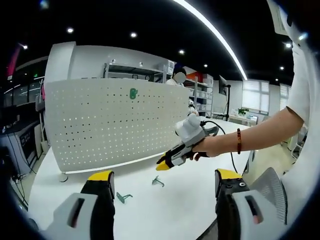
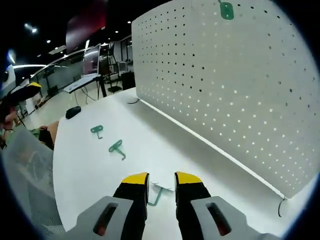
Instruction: Insert the hook assembly into the mounting plate slot until the hook locks in place.
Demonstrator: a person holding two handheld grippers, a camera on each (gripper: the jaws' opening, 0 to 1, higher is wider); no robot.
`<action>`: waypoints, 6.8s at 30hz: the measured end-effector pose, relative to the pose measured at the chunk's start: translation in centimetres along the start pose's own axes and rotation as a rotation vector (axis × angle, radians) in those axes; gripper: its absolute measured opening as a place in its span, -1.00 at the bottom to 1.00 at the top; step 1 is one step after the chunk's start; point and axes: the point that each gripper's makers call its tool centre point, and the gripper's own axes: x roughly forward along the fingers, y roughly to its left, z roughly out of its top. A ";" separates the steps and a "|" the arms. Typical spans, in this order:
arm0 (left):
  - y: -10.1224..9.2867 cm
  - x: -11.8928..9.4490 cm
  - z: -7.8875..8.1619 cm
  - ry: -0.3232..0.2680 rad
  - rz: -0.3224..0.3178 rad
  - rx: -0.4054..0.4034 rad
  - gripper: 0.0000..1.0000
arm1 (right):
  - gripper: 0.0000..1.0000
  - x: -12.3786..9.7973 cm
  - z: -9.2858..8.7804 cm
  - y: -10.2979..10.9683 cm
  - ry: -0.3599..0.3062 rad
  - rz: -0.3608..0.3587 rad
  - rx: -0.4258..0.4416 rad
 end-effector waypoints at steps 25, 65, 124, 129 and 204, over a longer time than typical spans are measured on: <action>1.1 0.1 -1.5 0.053 0.043 -0.042 0.65 | -0.58 3.5 -3.7 0.0 0.112 0.061 -0.025; 1.8 0.2 -2.5 0.049 0.037 -0.104 0.59 | -0.87 3.2 -5.6 1.6 0.230 0.155 -0.229; -0.4 1.5 0.8 -0.056 -0.071 -0.137 0.43 | -0.96 -6.3 5.6 5.8 -0.227 -0.032 -0.042; -0.5 1.7 1.1 -0.063 -0.078 -0.143 0.42 | -0.96 -7.3 6.7 6.5 -0.282 -0.035 -0.028; 0.6 2.0 3.4 -0.184 -0.099 -0.494 -0.92 | -0.95 -11.5 12.6 15.5 -0.604 0.143 -0.033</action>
